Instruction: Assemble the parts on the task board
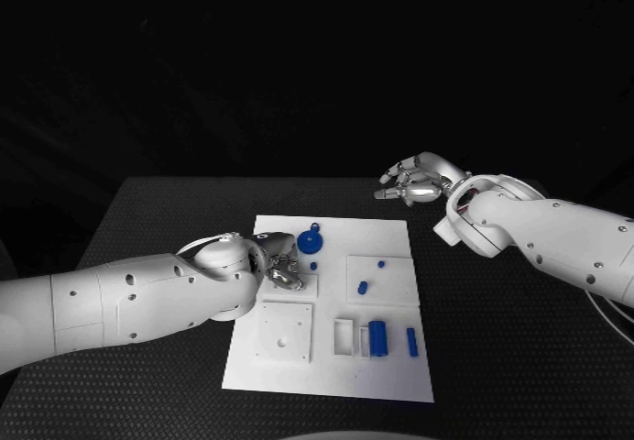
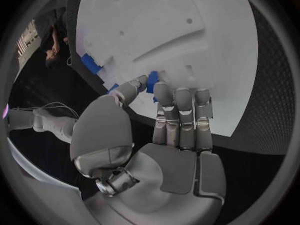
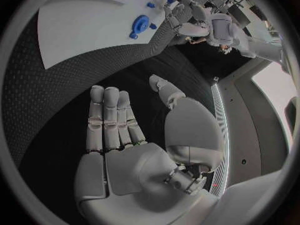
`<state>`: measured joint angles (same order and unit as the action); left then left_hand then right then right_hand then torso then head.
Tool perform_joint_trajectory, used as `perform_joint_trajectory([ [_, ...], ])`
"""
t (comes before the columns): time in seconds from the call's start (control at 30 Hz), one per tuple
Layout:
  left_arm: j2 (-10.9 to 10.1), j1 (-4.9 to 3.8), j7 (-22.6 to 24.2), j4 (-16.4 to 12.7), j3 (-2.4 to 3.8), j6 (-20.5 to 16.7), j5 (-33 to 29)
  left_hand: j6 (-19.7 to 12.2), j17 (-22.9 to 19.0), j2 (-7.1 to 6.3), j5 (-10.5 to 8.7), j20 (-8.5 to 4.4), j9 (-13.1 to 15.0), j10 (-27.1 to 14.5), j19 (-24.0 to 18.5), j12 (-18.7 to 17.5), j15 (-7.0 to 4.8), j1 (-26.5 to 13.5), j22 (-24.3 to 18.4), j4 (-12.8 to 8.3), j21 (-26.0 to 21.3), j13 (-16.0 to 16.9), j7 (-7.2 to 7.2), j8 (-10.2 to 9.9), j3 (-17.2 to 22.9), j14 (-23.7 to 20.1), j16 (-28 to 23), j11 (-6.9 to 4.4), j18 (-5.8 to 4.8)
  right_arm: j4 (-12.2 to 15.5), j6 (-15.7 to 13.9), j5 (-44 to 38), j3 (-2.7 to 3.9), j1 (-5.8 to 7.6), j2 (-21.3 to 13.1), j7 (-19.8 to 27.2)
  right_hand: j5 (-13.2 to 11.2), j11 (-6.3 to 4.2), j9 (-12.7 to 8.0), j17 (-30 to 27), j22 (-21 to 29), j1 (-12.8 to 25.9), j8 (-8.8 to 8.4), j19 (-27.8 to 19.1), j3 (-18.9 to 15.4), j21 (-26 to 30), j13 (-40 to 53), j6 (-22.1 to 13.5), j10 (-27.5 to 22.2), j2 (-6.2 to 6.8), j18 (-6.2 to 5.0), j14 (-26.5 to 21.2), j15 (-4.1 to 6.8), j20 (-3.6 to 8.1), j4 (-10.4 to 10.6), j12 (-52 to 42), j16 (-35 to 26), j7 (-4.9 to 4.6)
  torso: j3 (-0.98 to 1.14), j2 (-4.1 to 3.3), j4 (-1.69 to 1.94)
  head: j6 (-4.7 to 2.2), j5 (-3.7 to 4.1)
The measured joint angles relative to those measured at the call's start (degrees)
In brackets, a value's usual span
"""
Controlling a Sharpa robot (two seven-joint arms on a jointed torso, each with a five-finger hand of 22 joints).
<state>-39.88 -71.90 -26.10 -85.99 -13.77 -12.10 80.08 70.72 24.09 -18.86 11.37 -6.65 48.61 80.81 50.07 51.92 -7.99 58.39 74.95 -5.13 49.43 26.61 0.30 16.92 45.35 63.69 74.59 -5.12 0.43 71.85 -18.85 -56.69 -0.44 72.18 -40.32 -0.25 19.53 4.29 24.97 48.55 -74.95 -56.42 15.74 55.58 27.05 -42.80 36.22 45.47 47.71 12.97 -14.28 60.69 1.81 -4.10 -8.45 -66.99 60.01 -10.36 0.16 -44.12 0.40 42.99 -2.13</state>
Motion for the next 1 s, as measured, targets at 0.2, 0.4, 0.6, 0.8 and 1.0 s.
perform_joint_trajectory([
  [0.2,-0.35,0.1,1.08,-0.25,0.0,-1.43,4.58,0.33,0.0,-0.28,0.0,0.21,0.02,0.0,0.21,0.0,0.0,0.28,0.0,-0.02,0.0,0.0,0.0,-0.02,-0.02,0.02,0.0,0.0,0.0,0.0,0.0,0.0,0.0,0.0,-0.06,0.0,0.0,0.0,0.0,0.0,0.0,0.0,0.0,0.0,0.0,0.0,-0.06,0.01,0.0,0.0,0.0,0.0,0.0,0.0,0.0,0.0,0.0,0.01,0.0,0.01,0.02,-0.11,0.12],
  [0.4,-0.47,0.18,2.47,-0.45,0.0,-3.02,7.97,0.32,0.01,-0.52,-0.2,0.01,0.05,0.0,0.41,0.0,-0.1,0.52,-0.01,0.25,0.0,0.0,0.0,-0.13,0.25,0.14,0.0,0.0,0.0,-0.04,0.0,0.0,0.0,0.0,-0.14,0.0,0.0,0.0,0.01,0.0,0.0,0.0,0.0,0.0,0.0,0.0,-0.06,0.02,0.0,0.0,0.0,0.0,0.0,0.0,0.0,0.0,0.0,0.03,0.01,0.02,0.04,-0.15,0.21],
  [0.6,-0.48,0.18,4.09,-0.48,-0.03,-3.85,10.66,0.32,-0.09,-0.54,-0.8,0.01,0.07,0.01,0.41,0.0,-0.1,0.54,-0.01,0.41,0.0,-0.08,0.0,-0.3,0.41,0.31,0.0,0.01,0.0,-0.04,0.01,0.0,0.0,0.0,-0.25,0.01,0.0,0.0,0.01,0.0,0.0,0.0,0.0,0.0,0.0,0.0,-0.12,0.03,0.0,0.0,0.0,0.0,0.0,0.0,0.0,0.0,0.02,0.05,0.03,0.02,0.04,-0.19,0.26],
  [0.8,-0.46,0.19,5.08,-0.38,-0.04,-4.37,12.89,0.23,-0.16,-0.76,-1.01,0.01,0.24,0.09,0.41,0.0,-0.09,0.76,-0.01,0.46,0.0,-0.17,0.09,-0.46,0.46,0.32,0.0,0.09,0.0,0.01,0.01,0.0,0.0,0.0,-0.29,0.01,0.0,0.0,0.01,-0.01,-0.01,0.0,0.0,0.0,0.0,-0.01,-0.12,0.06,0.0,0.0,0.0,0.0,0.0,0.0,0.0,0.01,0.23,0.12,0.03,0.04,0.06,-0.23,0.24],
  [1.0,-0.24,0.74,5.66,0.26,-0.03,-4.83,14.06,-0.09,-0.36,-0.96,-1.06,0.01,-0.05,0.09,0.41,0.0,-0.09,0.96,-0.01,0.46,0.0,-0.3,0.42,-0.56,0.46,0.32,0.0,0.09,0.0,0.02,0.01,0.0,0.0,0.0,-0.32,0.01,0.0,0.0,0.01,-0.06,-0.01,0.0,0.0,0.0,0.0,-0.01,-0.17,0.06,0.0,0.0,0.0,0.0,0.0,0.0,0.0,0.01,0.23,0.13,0.04,0.04,0.06,-0.32,0.19],
])
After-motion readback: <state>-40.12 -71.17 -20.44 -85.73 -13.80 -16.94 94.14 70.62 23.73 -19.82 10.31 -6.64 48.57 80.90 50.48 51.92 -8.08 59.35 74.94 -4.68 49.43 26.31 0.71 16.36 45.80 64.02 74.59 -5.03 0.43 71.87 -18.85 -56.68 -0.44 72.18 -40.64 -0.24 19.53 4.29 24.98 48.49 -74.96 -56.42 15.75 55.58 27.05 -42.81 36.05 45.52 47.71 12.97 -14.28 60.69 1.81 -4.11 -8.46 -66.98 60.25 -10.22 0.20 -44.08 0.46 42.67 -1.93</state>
